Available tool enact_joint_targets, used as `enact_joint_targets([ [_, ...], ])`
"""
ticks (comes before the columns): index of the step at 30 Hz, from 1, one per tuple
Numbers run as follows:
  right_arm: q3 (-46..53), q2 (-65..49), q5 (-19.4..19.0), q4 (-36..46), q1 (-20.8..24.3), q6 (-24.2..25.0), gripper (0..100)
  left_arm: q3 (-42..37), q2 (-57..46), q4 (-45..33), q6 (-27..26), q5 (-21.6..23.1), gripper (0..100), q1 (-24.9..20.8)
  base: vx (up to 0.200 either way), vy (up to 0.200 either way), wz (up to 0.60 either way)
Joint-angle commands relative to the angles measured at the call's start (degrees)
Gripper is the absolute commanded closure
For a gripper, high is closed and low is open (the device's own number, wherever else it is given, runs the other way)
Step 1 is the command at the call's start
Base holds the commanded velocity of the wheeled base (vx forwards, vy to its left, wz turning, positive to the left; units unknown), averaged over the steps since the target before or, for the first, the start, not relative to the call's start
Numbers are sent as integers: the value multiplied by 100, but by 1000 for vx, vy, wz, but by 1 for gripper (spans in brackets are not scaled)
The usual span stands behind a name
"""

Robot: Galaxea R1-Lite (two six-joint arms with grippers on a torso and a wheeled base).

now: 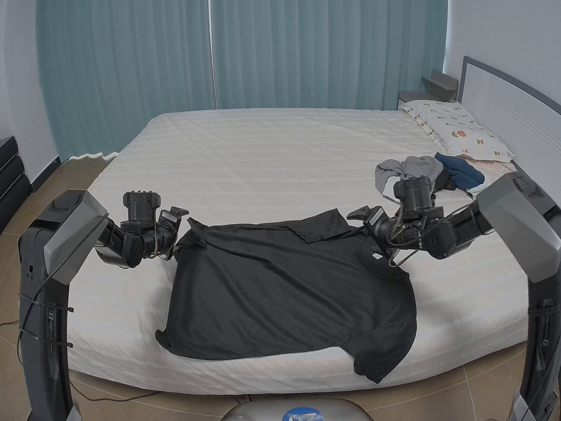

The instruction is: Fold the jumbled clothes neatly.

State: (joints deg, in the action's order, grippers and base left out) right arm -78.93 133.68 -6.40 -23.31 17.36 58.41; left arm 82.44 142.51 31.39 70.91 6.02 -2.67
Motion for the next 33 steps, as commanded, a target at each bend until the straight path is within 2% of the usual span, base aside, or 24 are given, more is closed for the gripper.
enact_joint_targets([
  [1,-1775,1397,570,1004,382,-497,0,-159,-118,-1,10,83,0,-23,0,0,0],
  [12,-3524,2215,702,1795,171,-549,0,-159,-118,-1,-69,83,0,-32,0,0,0],
  [23,-3566,2382,710,1619,145,-725,0,-159,-118,-1,-69,83,0,-23,0,0,0],
  [33,-3566,1995,763,1698,-242,-752,0,-264,-197,7,-78,83,0,-23,0,0,0],
])
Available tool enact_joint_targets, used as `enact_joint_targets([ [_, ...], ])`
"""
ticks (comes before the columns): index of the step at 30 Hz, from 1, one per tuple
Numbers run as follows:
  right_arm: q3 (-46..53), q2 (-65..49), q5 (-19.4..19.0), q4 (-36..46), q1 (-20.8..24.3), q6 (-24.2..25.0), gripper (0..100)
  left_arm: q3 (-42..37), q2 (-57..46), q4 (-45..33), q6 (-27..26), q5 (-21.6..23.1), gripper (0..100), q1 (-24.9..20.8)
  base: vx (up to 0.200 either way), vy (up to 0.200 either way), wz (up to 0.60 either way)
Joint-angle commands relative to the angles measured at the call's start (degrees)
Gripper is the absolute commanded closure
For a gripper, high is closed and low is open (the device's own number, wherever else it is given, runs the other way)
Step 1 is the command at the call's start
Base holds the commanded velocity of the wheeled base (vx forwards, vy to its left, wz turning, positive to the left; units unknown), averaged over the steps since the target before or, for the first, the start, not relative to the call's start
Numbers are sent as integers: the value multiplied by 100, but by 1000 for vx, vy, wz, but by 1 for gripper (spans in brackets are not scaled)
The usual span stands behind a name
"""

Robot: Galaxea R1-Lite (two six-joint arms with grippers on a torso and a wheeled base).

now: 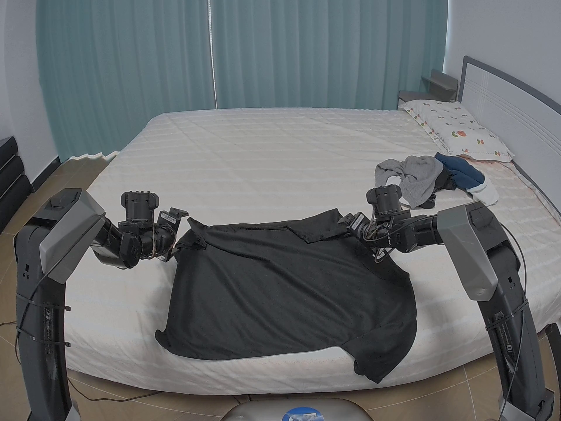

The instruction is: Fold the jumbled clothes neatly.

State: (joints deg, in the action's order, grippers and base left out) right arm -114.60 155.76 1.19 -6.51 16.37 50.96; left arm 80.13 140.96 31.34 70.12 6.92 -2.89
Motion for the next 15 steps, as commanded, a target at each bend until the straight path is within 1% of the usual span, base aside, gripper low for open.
enact_joint_targets([
  [1,140,-336,4,9,-187,-24,0,-76,-113,12,-16,-7,0,-1,0,0,0],
  [2,166,-353,-5,9,-187,-24,0,-85,-121,12,-16,-7,0,-1,0,0,0],
  [5,1151,-1021,-84,-52,-266,-86,0,-314,-491,12,-201,-16,0,-1,0,0,0],
  [6,1151,-1021,-84,-52,-266,-86,0,-314,-491,12,-201,-16,0,-1,0,0,0],
  [7,2021,-1575,-216,-149,-301,-297,0,-507,-763,12,-367,2,0,-1,0,0,0],
  [8,2372,-1786,-304,-246,-336,-350,0,-525,-816,3,-411,2,0,-1,0,0,0],
  [12,3998,-2612,-779,-1142,-433,-508,0,-569,-1035,-67,-455,2,0,-1,0,0,0],
  [14,4631,-2841,-875,-1520,-477,-657,0,-727,-1150,-102,-473,2,0,8,0,0,0],
  [15,5106,-2990,-919,-1775,-486,-789,0,-964,-1273,-128,-534,11,0,34,0,0,0],
])
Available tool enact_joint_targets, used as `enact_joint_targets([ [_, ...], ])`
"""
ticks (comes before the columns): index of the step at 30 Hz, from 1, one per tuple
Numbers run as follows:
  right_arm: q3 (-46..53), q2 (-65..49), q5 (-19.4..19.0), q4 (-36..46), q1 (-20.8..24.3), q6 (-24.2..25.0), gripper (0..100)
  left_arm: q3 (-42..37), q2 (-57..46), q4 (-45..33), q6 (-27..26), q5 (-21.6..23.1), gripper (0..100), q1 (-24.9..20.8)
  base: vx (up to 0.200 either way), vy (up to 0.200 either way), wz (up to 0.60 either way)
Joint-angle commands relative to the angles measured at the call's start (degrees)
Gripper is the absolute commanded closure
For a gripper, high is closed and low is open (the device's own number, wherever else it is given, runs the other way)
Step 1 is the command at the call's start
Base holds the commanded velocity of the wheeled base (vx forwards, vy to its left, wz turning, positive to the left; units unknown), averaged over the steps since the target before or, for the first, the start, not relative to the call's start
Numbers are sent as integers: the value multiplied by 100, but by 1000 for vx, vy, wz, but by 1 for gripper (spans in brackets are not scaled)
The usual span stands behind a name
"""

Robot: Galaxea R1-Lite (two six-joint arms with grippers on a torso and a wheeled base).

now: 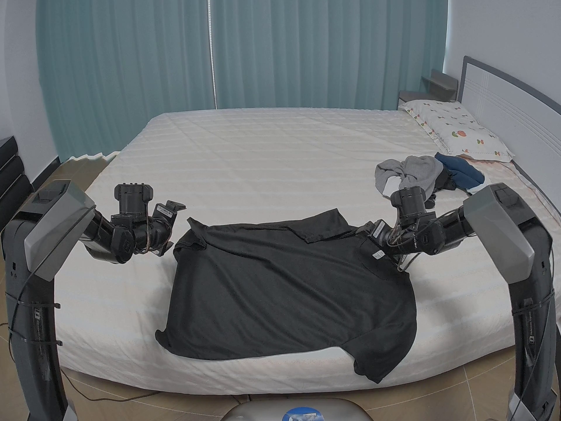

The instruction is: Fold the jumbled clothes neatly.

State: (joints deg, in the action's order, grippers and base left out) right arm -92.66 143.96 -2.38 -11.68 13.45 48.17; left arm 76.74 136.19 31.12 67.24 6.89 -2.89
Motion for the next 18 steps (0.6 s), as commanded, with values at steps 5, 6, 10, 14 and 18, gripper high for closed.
enact_joint_targets([
  [5,4388,-2223,-791,-2234,-334,-870,0,-1926,-1376,-54,-915,427,0,157,0,0,0],
  [6,4652,-2293,-887,-2427,-360,-897,0,-2225,-1482,-54,-1099,489,0,166,0,0,0],
  [10,5364,-2487,-1037,-2945,-360,-861,0,-3156,-1789,-36,-1618,674,0,227,0,0,0],
  [14,5900,-2610,-1045,-3121,-264,-703,0,-3798,-1877,122,-1855,814,0,236,0,0,0],
  [18,6093,-2627,-1089,-3156,-228,-246,0,-4158,-1807,773,-1820,797,0,227,0,0,0],
])
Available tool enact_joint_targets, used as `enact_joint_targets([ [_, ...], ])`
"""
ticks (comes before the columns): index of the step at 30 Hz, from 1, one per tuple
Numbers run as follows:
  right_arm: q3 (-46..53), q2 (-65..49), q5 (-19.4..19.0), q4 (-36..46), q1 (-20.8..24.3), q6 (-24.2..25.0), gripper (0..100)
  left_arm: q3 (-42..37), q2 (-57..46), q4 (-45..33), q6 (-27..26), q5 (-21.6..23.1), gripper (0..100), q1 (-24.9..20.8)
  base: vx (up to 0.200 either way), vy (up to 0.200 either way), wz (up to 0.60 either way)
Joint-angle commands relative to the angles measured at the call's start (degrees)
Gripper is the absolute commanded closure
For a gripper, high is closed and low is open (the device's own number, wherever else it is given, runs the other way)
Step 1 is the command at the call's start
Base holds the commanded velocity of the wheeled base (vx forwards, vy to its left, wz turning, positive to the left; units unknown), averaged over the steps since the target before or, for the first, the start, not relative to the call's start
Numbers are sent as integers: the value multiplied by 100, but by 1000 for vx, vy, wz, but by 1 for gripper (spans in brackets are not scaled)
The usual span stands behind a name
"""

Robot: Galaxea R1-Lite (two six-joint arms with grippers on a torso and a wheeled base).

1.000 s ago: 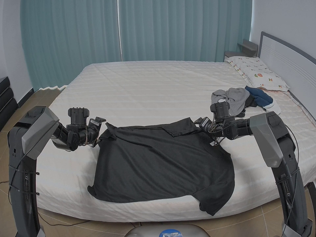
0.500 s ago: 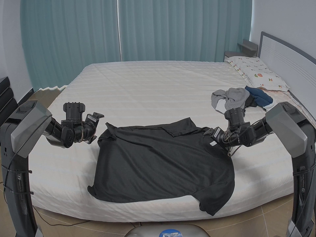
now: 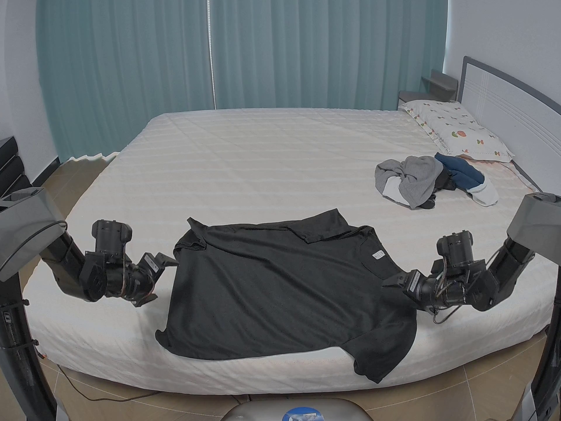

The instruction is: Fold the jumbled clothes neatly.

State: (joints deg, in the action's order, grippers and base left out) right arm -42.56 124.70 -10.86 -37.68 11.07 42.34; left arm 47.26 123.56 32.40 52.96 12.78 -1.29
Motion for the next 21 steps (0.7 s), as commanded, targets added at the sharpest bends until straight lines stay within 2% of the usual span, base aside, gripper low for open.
enact_joint_targets([
  [1,1109,-692,-285,-591,9,424,0,-1272,-535,803,-374,208,0,68,0,0,0],
  [6,1382,-640,-636,-996,-35,530,0,-1430,-544,1189,-180,199,0,76,0,0,0],
  [10,1478,-640,-654,-1154,-35,530,0,-1422,-544,1207,-31,217,0,138,0,0,0],
  [19,1549,-569,-593,-1224,-87,504,0,-1422,-465,1216,-31,225,0,279,0,200,0],
  [21,1584,-569,-584,-1224,-114,477,0,-1439,-447,1216,-49,217,0,261,0,0,0],
])
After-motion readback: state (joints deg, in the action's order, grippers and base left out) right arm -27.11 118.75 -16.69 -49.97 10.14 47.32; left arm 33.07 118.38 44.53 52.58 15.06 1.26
